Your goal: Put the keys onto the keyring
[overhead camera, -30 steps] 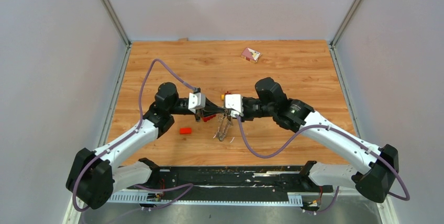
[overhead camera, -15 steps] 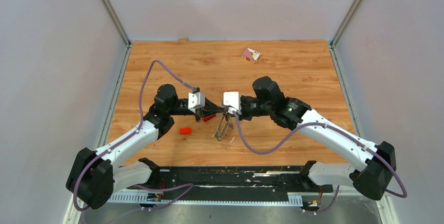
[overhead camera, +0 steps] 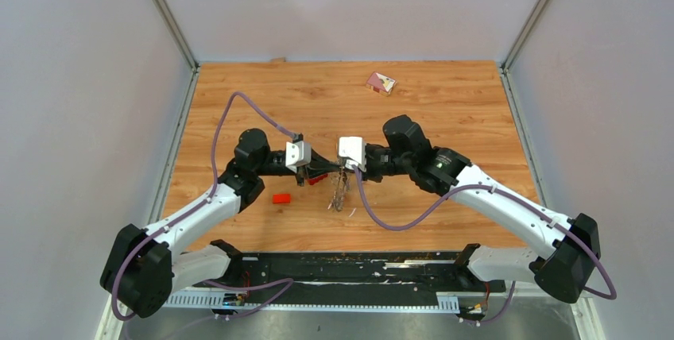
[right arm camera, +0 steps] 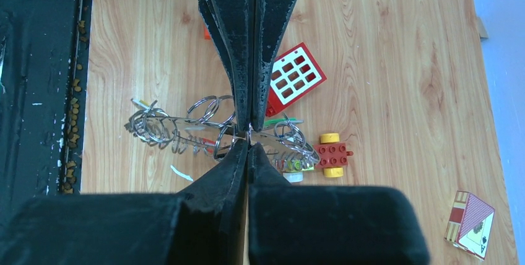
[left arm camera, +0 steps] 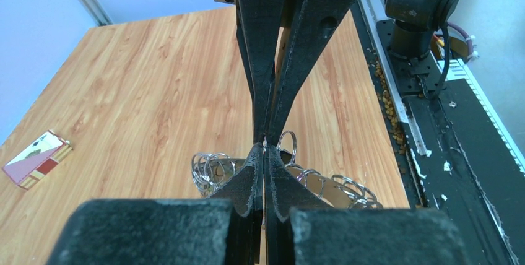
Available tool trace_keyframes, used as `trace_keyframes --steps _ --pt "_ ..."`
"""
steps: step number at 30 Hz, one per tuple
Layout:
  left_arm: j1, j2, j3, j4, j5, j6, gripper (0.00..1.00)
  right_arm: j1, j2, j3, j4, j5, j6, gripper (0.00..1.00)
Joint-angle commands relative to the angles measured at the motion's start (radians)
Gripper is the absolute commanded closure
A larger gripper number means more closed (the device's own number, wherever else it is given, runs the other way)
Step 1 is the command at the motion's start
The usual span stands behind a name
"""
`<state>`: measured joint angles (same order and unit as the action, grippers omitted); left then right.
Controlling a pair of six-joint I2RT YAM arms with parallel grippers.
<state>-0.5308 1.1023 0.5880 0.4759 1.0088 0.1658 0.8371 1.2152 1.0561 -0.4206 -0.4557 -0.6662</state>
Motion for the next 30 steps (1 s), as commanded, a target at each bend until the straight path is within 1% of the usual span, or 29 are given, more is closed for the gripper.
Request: trace_keyframes --steps 1,6,7,12,14,15,18,20,30 --pt "-0.007 -0.033 0.012 0.046 0.026 0.051 1.0 0.001 -0.006 0.047 0.033 -0.003 0.007 1.0" --pt "-0.01 -0.037 0.057 -0.14 0.039 0.195 1.0 0.0 0.011 0.091 -0.046 -0.031 -0.052 1.0" --pt "-0.011 -0.037 0.072 -0.193 0.037 0.233 0.98 0.001 0.019 0.099 -0.062 -0.034 -0.066 1.0" --pt "-0.016 -0.028 0.166 -0.412 0.006 0.4 0.78 0.003 0.041 0.128 -0.126 -0.035 -0.101 1.0" --pt "-0.02 -0.018 0.194 -0.465 -0.005 0.436 0.73 0.006 0.05 0.147 -0.151 -0.023 -0.108 1.0" --pt "-0.024 -0.013 0.203 -0.47 -0.011 0.445 0.72 0.005 0.053 0.152 -0.158 -0.018 -0.109 1.0" --pt "-0.035 0.011 0.223 -0.471 -0.023 0.448 0.71 0.014 0.055 0.159 -0.165 0.001 -0.11 1.0" --pt "-0.043 0.024 0.23 -0.5 -0.024 0.448 0.71 0.015 0.054 0.161 -0.161 0.006 -0.103 1.0" --pt "-0.069 0.045 0.227 -0.486 -0.041 0.431 0.71 0.016 0.042 0.148 -0.13 0.009 -0.073 1.0"
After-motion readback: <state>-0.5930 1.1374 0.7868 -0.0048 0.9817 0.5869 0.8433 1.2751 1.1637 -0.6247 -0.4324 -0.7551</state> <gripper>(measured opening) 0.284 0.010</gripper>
